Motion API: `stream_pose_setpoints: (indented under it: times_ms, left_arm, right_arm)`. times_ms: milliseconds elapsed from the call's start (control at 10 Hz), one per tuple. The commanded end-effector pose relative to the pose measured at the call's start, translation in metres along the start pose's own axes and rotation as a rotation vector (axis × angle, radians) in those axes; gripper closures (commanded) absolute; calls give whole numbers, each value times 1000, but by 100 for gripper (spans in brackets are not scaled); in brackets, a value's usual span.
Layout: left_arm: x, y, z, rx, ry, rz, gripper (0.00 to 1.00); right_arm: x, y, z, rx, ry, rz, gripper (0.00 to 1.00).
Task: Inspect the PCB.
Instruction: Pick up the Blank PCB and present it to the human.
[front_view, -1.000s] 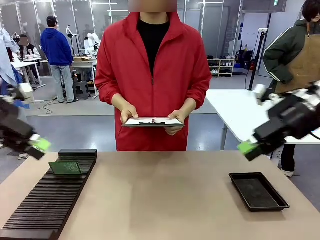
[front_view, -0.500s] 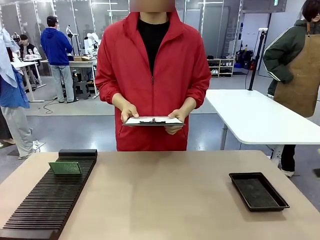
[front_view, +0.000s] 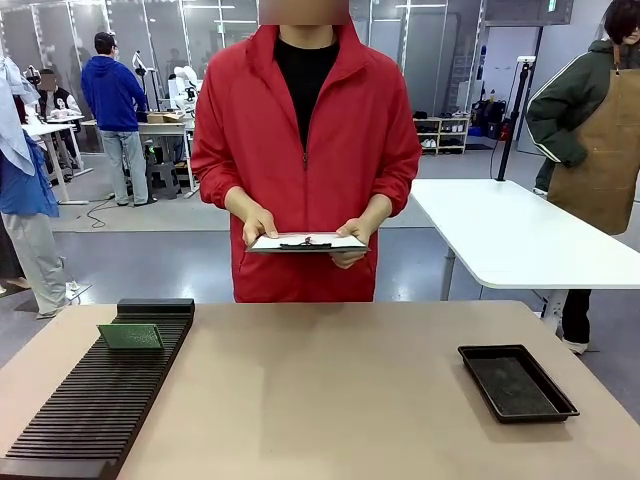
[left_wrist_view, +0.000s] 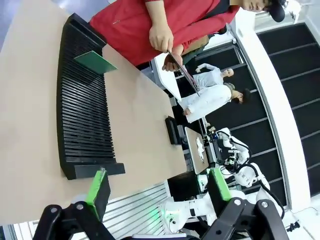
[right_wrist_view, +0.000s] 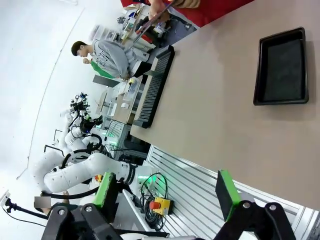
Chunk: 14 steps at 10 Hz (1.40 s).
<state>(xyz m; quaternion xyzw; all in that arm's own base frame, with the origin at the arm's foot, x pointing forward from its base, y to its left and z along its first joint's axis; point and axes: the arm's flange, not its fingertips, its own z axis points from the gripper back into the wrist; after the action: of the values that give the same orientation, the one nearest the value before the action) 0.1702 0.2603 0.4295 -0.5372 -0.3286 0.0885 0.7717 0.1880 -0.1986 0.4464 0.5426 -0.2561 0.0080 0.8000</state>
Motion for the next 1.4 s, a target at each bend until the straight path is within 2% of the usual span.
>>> stream_pose_setpoints:
  times_ms: [0, 300, 400, 500, 600, 700, 900, 1100, 1200, 1300]
  left_arm:
    - [-1, -1, 2, 6, -1, 17, 0]
    - [-1, 2, -1, 15, 4, 17, 0]
    - [5, -48, -13, 243, 76, -202, 0]
    - [17, -90, -36, 485, 163, -370, 0]
    - [30, -111, -56, 657, 234, -494, 0]
    - [42, -131, -83, 710, 309, -608, 0]
    - [57, -154, -166, 1016, 485, -915, 0]
    - [62, -164, -236, 1201, 672, -1117, 0]
    - [61, -167, -271, 1172, 775, -1237, 0]
    - [60, -167, -305, 1150, 831, -1341, 0]
  right_arm:
    - [3, 6, -3, 9, 13, 5, 0]
    - [3, 6, -3, 9, 13, 5, 0]
    - [3, 6, -3, 9, 13, 5, 0]
    - [3, 6, -3, 9, 13, 5, 0]
    - [3, 6, -3, 9, 13, 5, 0]
    - [3, 6, -3, 9, 13, 5, 0]
    - [3, 6, -3, 9, 13, 5, 0]
    - [3, 6, -3, 9, 13, 5, 0]
    - [3, 6, -3, 9, 13, 5, 0]
    - [3, 6, -3, 9, 13, 5, 0]
